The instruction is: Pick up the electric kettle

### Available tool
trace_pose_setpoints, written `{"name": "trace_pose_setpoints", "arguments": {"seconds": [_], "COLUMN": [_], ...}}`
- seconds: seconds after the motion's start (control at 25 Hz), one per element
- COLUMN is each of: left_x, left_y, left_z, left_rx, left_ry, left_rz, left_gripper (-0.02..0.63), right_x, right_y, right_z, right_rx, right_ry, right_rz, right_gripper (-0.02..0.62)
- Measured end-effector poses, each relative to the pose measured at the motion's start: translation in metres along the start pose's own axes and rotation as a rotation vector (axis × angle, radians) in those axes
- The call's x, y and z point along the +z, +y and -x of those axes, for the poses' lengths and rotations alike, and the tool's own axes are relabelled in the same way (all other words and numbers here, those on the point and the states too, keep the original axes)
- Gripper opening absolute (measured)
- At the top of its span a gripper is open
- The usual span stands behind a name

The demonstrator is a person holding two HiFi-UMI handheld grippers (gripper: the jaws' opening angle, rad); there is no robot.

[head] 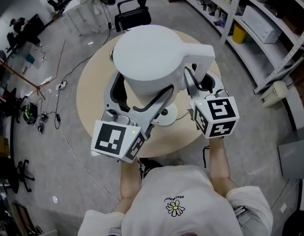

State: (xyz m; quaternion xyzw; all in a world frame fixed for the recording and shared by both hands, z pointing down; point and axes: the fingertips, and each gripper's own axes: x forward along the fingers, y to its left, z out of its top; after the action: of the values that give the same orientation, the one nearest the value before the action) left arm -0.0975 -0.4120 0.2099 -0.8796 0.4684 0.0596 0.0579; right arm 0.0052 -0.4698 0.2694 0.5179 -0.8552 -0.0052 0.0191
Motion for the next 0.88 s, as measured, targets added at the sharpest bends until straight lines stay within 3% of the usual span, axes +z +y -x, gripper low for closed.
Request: {"name": "trace_pose_setpoints", "arguments": {"seconds": [0.88], "left_x": [0.0041], "left_y": [-0.0048], "left_z": [0.0045], "left_rx": [0.012], "left_ry": [0.002], "left_rz": [-0.027], "left_gripper": [0.545], "right_x": [0.0022], "right_y": [0.0022], "right_z": [0.0043], "right_rx": [0.008], "right_ry": [-0.002], "right_rz": [0.006], "right_gripper": [0.097]}}
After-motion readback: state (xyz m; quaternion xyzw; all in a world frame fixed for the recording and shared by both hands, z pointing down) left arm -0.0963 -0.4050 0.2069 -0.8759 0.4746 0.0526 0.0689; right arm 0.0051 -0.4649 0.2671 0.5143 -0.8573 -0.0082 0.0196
